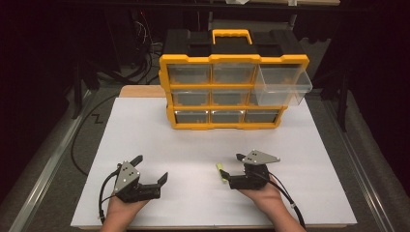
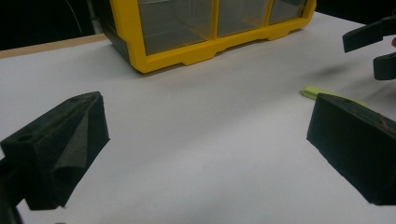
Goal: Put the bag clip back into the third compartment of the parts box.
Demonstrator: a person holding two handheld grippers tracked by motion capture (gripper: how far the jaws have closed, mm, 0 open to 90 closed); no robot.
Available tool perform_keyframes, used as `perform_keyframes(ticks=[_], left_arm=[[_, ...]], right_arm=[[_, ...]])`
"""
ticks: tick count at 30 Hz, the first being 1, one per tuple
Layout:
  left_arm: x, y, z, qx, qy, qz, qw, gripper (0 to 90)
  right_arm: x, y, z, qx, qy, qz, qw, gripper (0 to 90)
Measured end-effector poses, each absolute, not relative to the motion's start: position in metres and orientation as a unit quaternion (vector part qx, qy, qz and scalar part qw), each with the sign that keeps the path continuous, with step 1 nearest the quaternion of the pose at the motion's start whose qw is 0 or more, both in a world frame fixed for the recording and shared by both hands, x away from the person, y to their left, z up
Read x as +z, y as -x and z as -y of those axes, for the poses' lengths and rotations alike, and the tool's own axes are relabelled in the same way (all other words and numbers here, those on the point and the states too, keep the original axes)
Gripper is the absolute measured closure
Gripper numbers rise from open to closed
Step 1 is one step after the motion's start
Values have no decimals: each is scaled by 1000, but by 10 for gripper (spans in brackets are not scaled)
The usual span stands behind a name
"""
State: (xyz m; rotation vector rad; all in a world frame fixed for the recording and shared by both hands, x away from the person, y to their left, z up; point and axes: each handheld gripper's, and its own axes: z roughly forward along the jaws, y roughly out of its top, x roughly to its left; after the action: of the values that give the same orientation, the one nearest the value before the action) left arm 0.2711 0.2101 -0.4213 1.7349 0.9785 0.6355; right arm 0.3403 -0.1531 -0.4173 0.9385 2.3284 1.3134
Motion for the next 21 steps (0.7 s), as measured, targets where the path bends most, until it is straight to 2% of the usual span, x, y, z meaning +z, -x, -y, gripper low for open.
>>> perform_keyframes(ticks=[2, 3, 4, 5, 7, 8, 9, 13, 21], left_arm=[[-421, -271, -210, 263, -718, -404, 501, 3], [-421, -271, -210, 263, -718, -404, 502, 3], [-421, -271, -210, 264, -718, -404, 502, 3], [-421, -271, -210, 264, -719, -403, 501, 3], [-421, -271, -210, 263, -720, -402, 500, 3], [-421, -271, -210, 263, -720, -402, 501, 3], [-421, -271, -210, 263, -720, -402, 502, 3], [-420, -270, -209, 262, -719, -401, 504, 3], [-420, -270, -210, 261, -720, -399, 505, 4]], right_arm=[[-417, -339, 149, 458, -322, -814, 151, 295], [-417, -336, 146, 455, -317, -819, 147, 421], [-417, -336, 146, 455, -317, -819, 147, 421], [-418, -332, 144, 442, -314, -827, 148, 590], [-420, -328, 142, 435, -304, -835, 146, 782], [-420, -328, 142, 435, -304, -835, 146, 782], [-421, -324, 139, 427, -298, -843, 139, 900], [-424, -319, 133, 414, -275, -859, 121, 900], [-431, -317, 128, 381, -265, -877, 123, 900]])
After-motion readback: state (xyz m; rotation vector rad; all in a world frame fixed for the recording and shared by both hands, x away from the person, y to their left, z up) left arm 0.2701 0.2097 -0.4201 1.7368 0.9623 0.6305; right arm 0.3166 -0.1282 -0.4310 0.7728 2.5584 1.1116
